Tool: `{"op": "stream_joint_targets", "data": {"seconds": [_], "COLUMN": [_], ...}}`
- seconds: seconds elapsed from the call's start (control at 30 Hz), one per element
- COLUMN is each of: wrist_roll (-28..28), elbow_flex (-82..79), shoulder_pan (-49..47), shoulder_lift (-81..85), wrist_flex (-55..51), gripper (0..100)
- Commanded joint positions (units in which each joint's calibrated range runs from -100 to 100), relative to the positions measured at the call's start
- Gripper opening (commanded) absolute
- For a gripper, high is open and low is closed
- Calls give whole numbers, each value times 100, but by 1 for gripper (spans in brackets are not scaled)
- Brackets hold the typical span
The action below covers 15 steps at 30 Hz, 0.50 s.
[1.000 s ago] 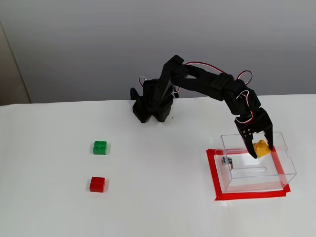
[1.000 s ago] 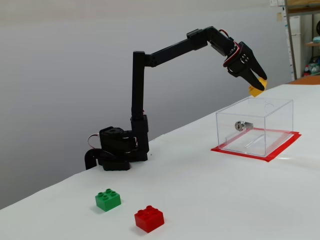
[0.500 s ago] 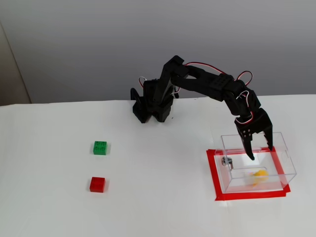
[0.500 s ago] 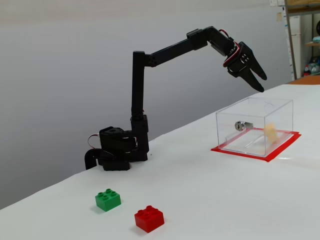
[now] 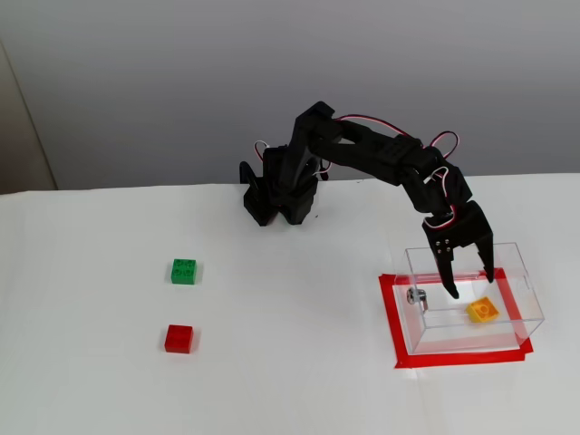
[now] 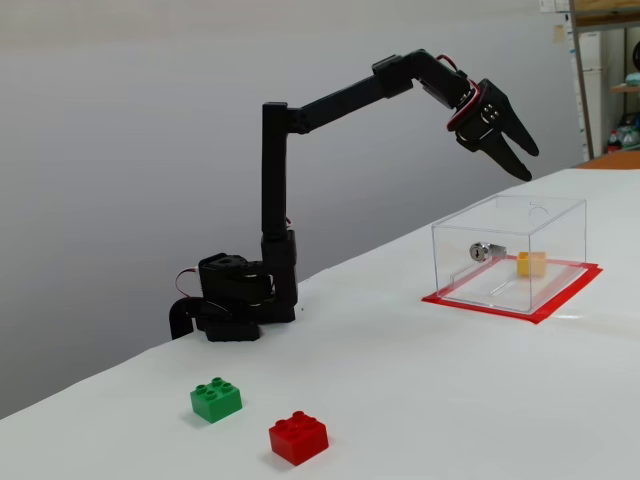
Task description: Pick the yellow lego brick and place it into the transparent box
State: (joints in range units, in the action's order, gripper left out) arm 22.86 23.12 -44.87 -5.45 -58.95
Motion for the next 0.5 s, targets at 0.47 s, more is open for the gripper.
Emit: {"op": "stream_joint_targets", "data": {"seconds": [0.47], "wrist_roll": [-439], "elbow_flex": [-2213], "shoulder_pan": [2975], "shoulder_lift": [2993], "wrist_flex": [-1102], "gripper": [13]}}
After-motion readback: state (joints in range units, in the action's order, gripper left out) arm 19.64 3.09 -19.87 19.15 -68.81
